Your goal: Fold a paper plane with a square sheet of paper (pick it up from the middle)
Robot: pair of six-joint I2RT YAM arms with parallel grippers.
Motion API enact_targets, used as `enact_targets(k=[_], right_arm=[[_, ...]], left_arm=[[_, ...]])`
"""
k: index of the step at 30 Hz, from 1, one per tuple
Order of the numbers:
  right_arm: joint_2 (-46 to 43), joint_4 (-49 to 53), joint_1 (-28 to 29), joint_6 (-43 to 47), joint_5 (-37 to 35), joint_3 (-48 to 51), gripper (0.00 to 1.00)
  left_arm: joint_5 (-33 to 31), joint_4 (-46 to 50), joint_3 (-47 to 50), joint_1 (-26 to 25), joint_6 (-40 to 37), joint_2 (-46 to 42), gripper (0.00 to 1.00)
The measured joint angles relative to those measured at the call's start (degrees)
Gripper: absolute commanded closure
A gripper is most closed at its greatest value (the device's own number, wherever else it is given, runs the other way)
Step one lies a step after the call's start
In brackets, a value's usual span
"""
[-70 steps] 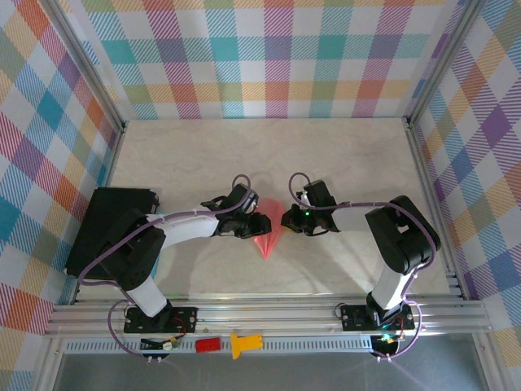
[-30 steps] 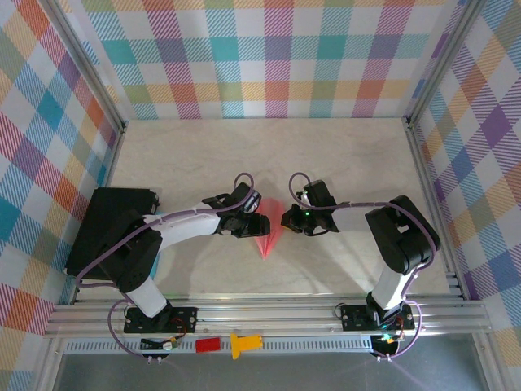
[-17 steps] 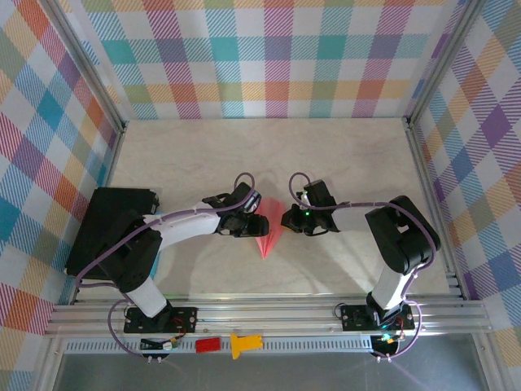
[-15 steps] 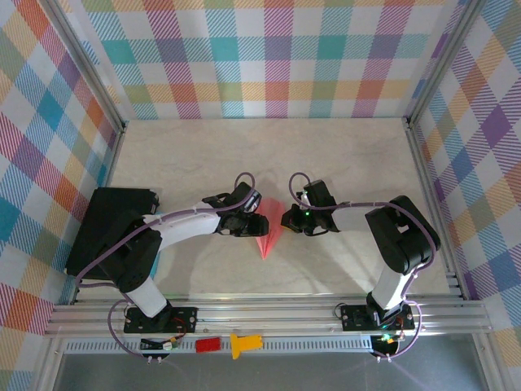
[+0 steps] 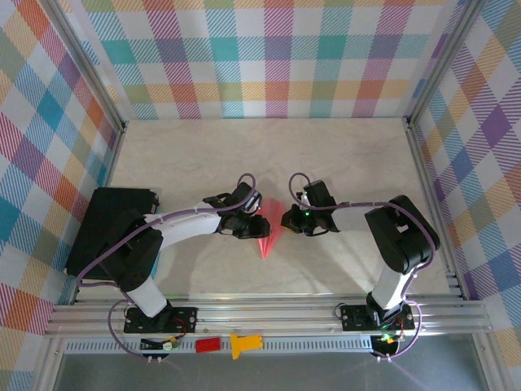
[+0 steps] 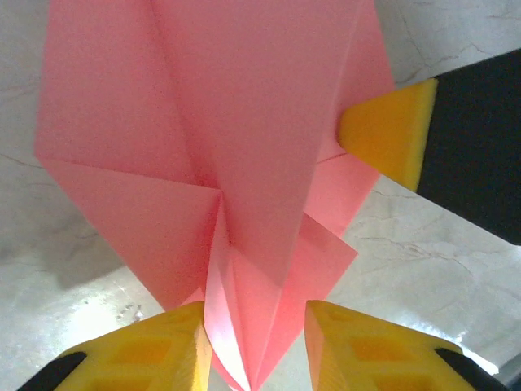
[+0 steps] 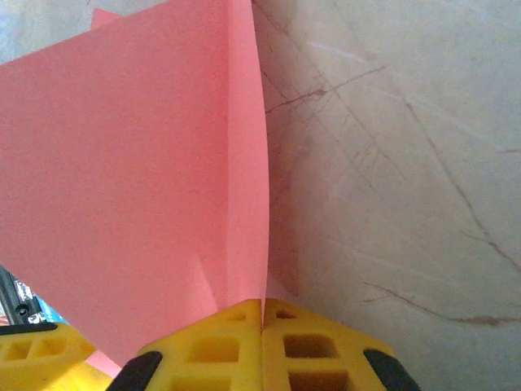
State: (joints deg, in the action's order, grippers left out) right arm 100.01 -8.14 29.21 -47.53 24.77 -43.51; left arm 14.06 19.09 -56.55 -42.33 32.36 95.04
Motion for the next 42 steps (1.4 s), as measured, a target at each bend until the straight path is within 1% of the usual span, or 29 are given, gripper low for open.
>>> enact_targets(k=[5, 12, 15, 20, 33, 42], right_arm=[[0.02, 0.0, 0.0, -0.02, 0.0, 0.0, 0.95], [0.02, 0.0, 0.0, -0.02, 0.0, 0.0, 0.94], [0.02, 0.0, 0.0, -0.02, 0.0, 0.0, 0.95], [0.02, 0.0, 0.0, -0.02, 0.0, 0.0, 0.94], [0.04, 0.0, 0.0, -0.02, 0.0, 0.0, 0.95], [0.04, 0.0, 0.0, -0.07, 0.02, 0.0, 0.94]], left_arm=[[1.49, -0.81, 0.0, -0.48, 0.26, 1.44, 0.59], [1.29, -0.55, -1.05, -2.29, 0.39, 3.28, 0.55], [0.66, 0.31, -2.1, -2.97, 0.39, 4.2, 0.53], [-1.33, 2.01, -3.91, -3.58, 0.33, 5.29, 0.53], [-7.23, 7.1, -8.66, -6.19, -0.74, 8.74, 0.61], [-10.6, 9.35, -9.03, -6.38, -0.72, 9.49, 0.7]])
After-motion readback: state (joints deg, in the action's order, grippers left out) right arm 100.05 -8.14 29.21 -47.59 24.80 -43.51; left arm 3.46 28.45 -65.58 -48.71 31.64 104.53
